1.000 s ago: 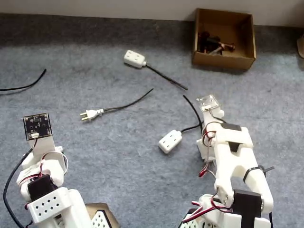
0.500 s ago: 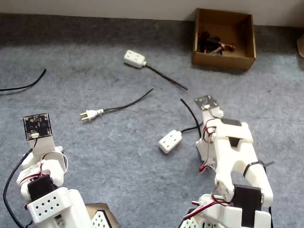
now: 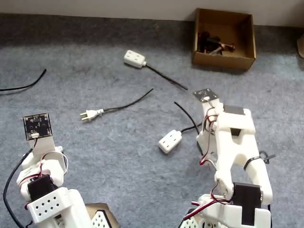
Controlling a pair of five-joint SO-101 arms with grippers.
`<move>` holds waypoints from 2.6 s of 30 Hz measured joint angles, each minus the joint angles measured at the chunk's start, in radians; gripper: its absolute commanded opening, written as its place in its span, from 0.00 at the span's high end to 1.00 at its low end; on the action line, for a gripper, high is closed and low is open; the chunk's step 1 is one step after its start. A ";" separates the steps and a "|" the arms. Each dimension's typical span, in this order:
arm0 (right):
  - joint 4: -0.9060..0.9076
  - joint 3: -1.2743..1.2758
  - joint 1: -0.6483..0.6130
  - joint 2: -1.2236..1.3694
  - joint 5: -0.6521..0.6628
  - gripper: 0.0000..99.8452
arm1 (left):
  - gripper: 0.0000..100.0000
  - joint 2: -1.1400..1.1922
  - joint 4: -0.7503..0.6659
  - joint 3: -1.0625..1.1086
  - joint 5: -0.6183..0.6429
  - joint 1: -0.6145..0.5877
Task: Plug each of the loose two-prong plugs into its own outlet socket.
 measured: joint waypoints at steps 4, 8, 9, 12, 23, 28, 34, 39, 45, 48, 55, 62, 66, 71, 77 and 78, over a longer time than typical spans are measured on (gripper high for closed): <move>0.040 -0.048 -0.021 0.000 0.000 0.99 | 0.99 0.000 0.000 0.000 0.000 0.000; 0.084 -0.095 -0.078 0.000 -0.026 0.99 | 0.99 0.000 0.000 0.000 0.000 0.000; 0.091 -0.112 -0.092 0.000 -0.038 0.99 | 0.99 0.000 0.000 0.000 0.000 0.000; 0.118 -0.160 -0.124 0.000 -0.064 0.99 | 0.99 0.000 0.000 0.000 0.000 0.000; 0.147 -0.298 -0.249 0.000 -0.175 0.99 | 0.99 0.000 0.000 0.000 0.000 0.000; 0.149 -0.381 -0.307 0.000 -0.239 0.99 | 0.99 0.000 0.000 0.000 0.000 0.035; 0.132 -0.411 -0.311 -0.058 -0.296 0.99 | 0.99 0.000 0.000 0.000 0.000 0.052; 0.072 -0.362 -0.313 -0.230 -0.299 0.99 | 0.99 0.000 0.000 0.000 0.000 0.054; 0.003 -0.226 -0.313 -0.354 -0.299 0.99 | 0.99 0.000 0.000 0.000 0.000 0.103; -0.011 -0.186 -0.313 -0.394 -0.299 0.99 | 0.99 0.000 0.000 0.000 -0.021 0.150; -0.074 -0.080 -0.295 -0.502 -0.299 0.99 | 0.99 0.000 0.000 0.000 -0.049 0.256; -0.169 0.077 -0.292 -0.609 -0.299 0.99 | 0.99 0.000 0.000 -0.025 -0.049 0.373; -0.221 0.152 -0.292 -0.663 -0.325 0.99 | 0.99 0.000 0.000 -0.046 -0.049 0.456; -0.295 0.241 -0.292 -0.715 -0.381 0.99 | 0.99 0.000 0.000 -0.153 -0.049 0.500; -0.305 0.284 -0.293 -0.736 -0.400 0.99 | 0.99 0.000 0.000 -0.233 -0.012 0.571; -0.305 0.284 -0.293 -0.736 -0.414 0.99 | 0.99 0.000 0.000 -0.236 -0.011 0.589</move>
